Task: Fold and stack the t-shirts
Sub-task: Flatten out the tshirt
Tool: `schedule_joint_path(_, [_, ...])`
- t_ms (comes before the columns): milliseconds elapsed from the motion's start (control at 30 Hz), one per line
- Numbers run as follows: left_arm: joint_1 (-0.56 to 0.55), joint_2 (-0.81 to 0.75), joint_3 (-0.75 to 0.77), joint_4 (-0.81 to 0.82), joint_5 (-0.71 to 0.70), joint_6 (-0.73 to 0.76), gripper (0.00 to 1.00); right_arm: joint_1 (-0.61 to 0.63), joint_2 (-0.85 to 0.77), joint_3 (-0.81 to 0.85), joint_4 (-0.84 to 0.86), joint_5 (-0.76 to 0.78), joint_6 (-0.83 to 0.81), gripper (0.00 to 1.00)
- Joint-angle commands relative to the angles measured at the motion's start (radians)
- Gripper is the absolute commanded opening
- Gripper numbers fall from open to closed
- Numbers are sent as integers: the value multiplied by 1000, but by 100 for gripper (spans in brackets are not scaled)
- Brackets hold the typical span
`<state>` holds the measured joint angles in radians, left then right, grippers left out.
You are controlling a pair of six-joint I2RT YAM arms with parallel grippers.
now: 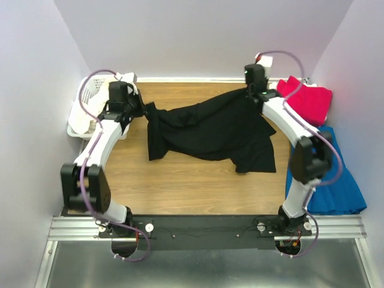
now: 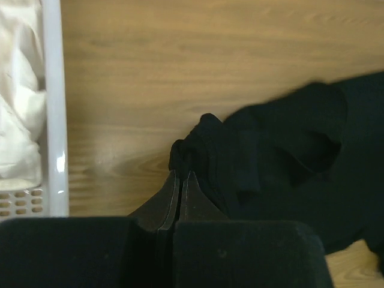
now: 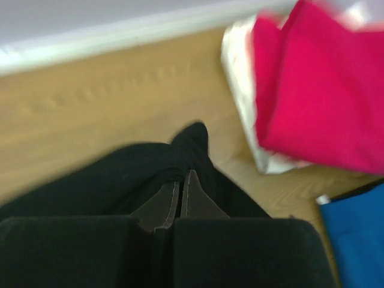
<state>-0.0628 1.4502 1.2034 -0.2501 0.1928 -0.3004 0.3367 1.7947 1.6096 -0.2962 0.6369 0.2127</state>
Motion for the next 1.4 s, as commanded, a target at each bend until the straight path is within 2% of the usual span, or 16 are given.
schedule_joint_path(0, [-2, 191, 47, 89, -82, -25, 0, -51, 220, 103, 40, -75, 63, 1])
schedule_joint_path(133, [-2, 361, 186, 87, -185, -88, 0, -105, 350, 222, 39, -120, 54, 1])
schedule_joint_path(267, [0, 498, 341, 57, -237, -69, 0, -152, 434, 329, 28, -160, 56, 1])
schedule_joint_path(433, [0, 584, 524, 28, -265, -65, 0, -189, 497, 429, 19, -183, 36, 1])
schedule_joint_path(667, [0, 680, 646, 18, -291, -49, 0, -202, 569, 501, 11, -215, 19, 1])
schedule_joint_path(700, [0, 690, 665, 2, -297, -33, 7, -203, 580, 516, 8, -218, 19, 1])
schedule_joint_path(767, [0, 711, 705, -8, -329, -22, 30, -203, 592, 529, 5, -221, 17, 11])
schedule_joint_path(800, [0, 713, 712, -12, -345, -8, 61, -205, 597, 541, 2, -224, 16, 16])
schedule_joint_path(833, [0, 711, 717, -11, -372, -5, 69, -208, 600, 546, 0, -227, 16, 36])
schedule_joint_path(867, [0, 705, 717, -8, -378, 4, 74, -208, 603, 555, -3, -227, 16, 44])
schedule_joint_path(900, [0, 701, 717, -8, -388, 10, 91, -209, 606, 561, -6, -227, 14, 48])
schedule_joint_path(933, [0, 694, 711, -6, -400, 12, 93, -211, 608, 570, -9, -226, 11, 53])
schedule_joint_path(1000, [0, 670, 700, -3, -403, 14, 93, -212, 606, 576, -9, -220, 13, 58])
schedule_joint_path(1200, [-15, 563, 563, -9, -323, -14, 94, -215, 568, 558, -17, -226, 20, 59])
schedule_joint_path(1367, [-46, 455, 343, -8, -306, -49, 91, -214, 505, 468, -23, -249, 48, 60])
